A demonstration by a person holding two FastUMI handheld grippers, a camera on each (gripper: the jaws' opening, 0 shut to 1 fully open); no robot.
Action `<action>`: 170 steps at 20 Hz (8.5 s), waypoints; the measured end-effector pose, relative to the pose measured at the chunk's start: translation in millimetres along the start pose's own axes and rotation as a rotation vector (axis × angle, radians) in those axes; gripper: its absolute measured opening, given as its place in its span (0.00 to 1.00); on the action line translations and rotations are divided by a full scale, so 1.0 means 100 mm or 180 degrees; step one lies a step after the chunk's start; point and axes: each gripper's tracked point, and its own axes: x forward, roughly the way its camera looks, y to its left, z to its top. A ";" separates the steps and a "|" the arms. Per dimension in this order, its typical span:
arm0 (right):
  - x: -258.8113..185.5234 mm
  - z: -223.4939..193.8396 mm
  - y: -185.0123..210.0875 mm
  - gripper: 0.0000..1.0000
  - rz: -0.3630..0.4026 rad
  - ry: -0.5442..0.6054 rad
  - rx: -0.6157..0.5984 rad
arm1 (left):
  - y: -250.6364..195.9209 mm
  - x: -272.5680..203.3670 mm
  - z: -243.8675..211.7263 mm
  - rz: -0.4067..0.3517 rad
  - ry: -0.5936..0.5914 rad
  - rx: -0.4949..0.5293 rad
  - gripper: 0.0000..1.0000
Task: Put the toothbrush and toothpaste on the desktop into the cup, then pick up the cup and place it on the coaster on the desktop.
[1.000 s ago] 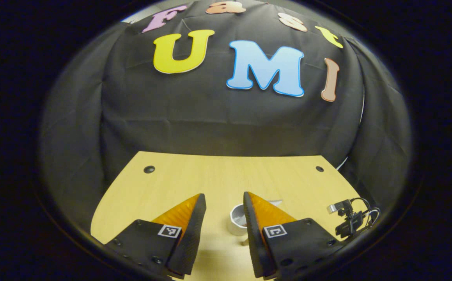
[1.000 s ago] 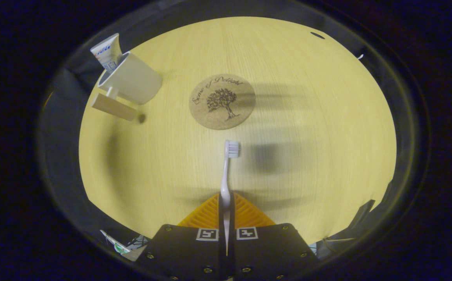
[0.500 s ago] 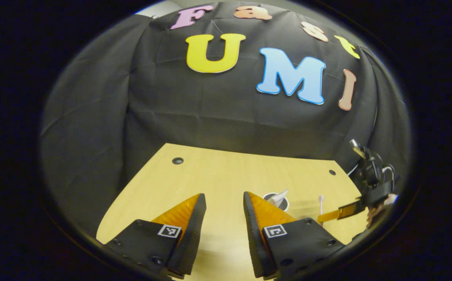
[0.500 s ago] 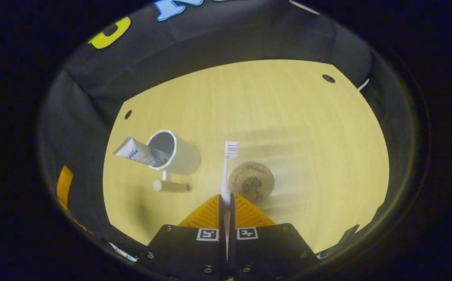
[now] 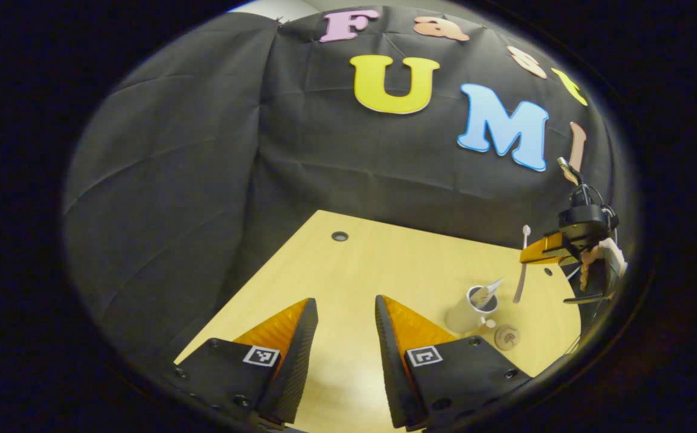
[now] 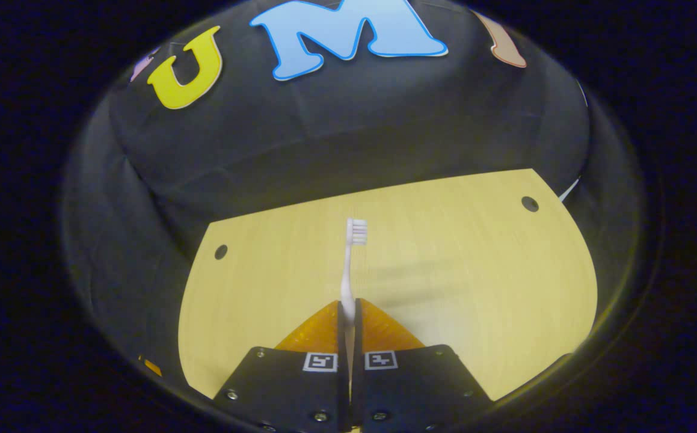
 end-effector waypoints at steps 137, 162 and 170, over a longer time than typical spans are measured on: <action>-1.44 -2.00 -3.92 0.51 -0.0557 0.0005 0.1359 | -4.17 0.19 -2.47 -0.0368 0.2360 0.0553 0.22; -1.51 -2.17 -3.61 0.51 -0.0146 0.0059 0.0943 | -4.14 0.22 -2.37 -0.0525 0.2088 0.0697 0.39; -1.63 -2.22 -3.73 0.51 -0.0200 -0.0004 0.1050 | -4.09 0.32 -2.33 -0.0584 0.1996 0.0674 0.38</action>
